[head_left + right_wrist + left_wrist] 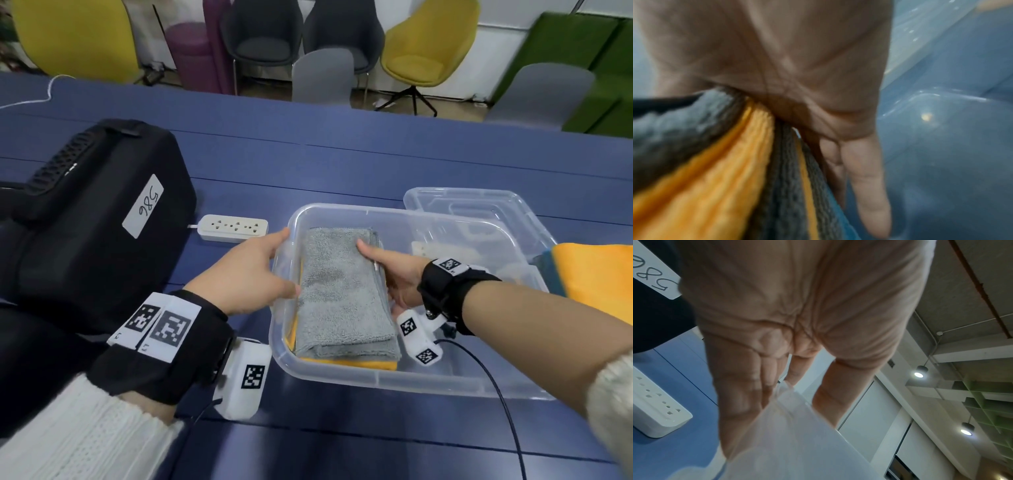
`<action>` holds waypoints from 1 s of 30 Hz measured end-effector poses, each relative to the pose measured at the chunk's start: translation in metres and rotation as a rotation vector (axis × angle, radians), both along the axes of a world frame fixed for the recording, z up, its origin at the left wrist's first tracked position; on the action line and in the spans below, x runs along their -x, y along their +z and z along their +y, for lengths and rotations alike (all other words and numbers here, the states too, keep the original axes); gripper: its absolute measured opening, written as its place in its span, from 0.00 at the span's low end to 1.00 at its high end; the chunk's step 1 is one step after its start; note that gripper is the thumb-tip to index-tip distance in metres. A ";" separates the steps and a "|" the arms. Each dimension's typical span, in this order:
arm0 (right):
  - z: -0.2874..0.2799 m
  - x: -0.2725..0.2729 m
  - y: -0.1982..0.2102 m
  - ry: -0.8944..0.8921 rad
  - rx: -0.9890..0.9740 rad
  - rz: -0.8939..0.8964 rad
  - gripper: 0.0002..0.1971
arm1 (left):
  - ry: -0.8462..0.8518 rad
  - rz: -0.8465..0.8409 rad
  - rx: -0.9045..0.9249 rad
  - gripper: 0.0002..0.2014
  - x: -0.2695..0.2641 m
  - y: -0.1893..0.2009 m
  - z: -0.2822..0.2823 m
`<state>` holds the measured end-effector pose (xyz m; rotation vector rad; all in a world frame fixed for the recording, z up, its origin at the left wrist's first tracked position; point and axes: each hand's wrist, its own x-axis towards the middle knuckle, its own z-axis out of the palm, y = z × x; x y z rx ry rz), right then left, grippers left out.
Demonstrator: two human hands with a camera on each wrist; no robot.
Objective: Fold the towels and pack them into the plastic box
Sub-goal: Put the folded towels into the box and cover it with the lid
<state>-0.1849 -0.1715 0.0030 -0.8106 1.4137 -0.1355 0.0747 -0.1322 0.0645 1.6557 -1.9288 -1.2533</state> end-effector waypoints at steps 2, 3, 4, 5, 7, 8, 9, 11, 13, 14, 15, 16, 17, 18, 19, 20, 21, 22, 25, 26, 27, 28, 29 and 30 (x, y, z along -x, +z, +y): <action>-0.001 -0.006 -0.009 0.036 0.070 0.135 0.44 | -0.005 -0.015 0.001 0.53 0.000 -0.001 0.000; -0.003 -0.008 -0.013 0.062 0.082 0.182 0.48 | 0.001 -0.019 0.000 0.53 0.001 0.000 0.000; -0.002 -0.009 -0.012 0.074 0.080 0.197 0.50 | 0.008 -0.022 -0.001 0.52 0.002 0.001 0.000; -0.001 -0.010 -0.008 0.059 0.073 0.188 0.47 | 0.010 -0.023 -0.001 0.52 0.002 0.002 0.001; 0.001 -0.004 0.003 0.028 0.044 0.118 0.33 | 0.012 -0.020 -0.010 0.51 0.002 0.003 0.001; 0.001 0.002 0.004 0.047 0.011 0.069 0.26 | 0.016 -0.013 -0.016 0.50 0.001 0.004 0.001; 0.003 0.008 0.004 0.090 -0.015 0.042 0.20 | 0.020 -0.009 -0.023 0.50 0.001 0.004 0.002; 0.013 0.010 0.008 0.207 -0.099 -0.001 0.13 | 0.027 -0.012 -0.030 0.51 0.003 0.007 0.003; 0.018 0.002 0.005 0.312 -0.185 -0.045 0.14 | 0.022 -0.016 -0.041 0.53 0.004 0.008 0.003; 0.017 -0.002 0.001 0.362 -0.192 -0.047 0.18 | 0.018 -0.013 -0.054 0.55 0.004 0.008 0.003; 0.015 -0.005 -0.003 0.385 -0.185 -0.033 0.23 | 0.014 -0.006 -0.062 0.57 0.004 0.008 0.002; 0.015 -0.007 -0.005 0.389 -0.176 -0.020 0.29 | 0.012 -0.002 -0.069 0.58 0.003 0.007 0.002; 0.017 -0.008 -0.004 0.392 -0.158 0.002 0.31 | 0.011 0.002 -0.072 0.58 0.003 0.007 0.002; 0.018 -0.008 -0.002 0.390 -0.136 0.015 0.28 | 0.012 0.003 -0.073 0.56 0.004 0.009 0.002; 0.020 -0.009 0.003 0.377 -0.131 0.024 0.22 | 0.017 -0.002 -0.071 0.53 0.004 0.010 0.003; 0.019 -0.007 0.004 0.355 -0.137 0.035 0.16 | 0.018 -0.010 -0.070 0.49 0.006 0.013 0.005; 0.019 -0.005 0.008 0.358 -0.134 0.046 0.15 | 0.015 -0.019 -0.066 0.47 0.007 0.015 0.006; 0.016 -0.002 0.011 0.388 -0.131 0.061 0.16 | 0.014 -0.029 -0.063 0.47 0.008 0.017 0.007; 0.013 0.004 0.020 0.561 -0.169 0.170 0.15 | 0.041 -0.050 -0.059 0.43 0.011 0.020 0.009; 0.012 0.004 0.019 0.625 -0.185 0.218 0.16 | 0.048 -0.054 -0.059 0.42 0.012 0.021 0.010; 0.013 0.004 0.019 0.672 -0.197 0.276 0.17 | 0.051 -0.055 -0.058 0.41 0.013 0.022 0.011; 0.013 0.005 0.016 0.697 -0.206 0.288 0.18 | 0.055 -0.052 -0.054 0.41 0.015 0.023 0.013; 0.014 0.005 0.016 0.709 -0.206 0.295 0.20 | 0.062 -0.051 -0.050 0.40 0.016 0.024 0.013; 0.011 0.007 0.011 0.716 -0.222 0.286 0.22 | 0.068 -0.046 -0.047 0.38 0.017 0.025 0.014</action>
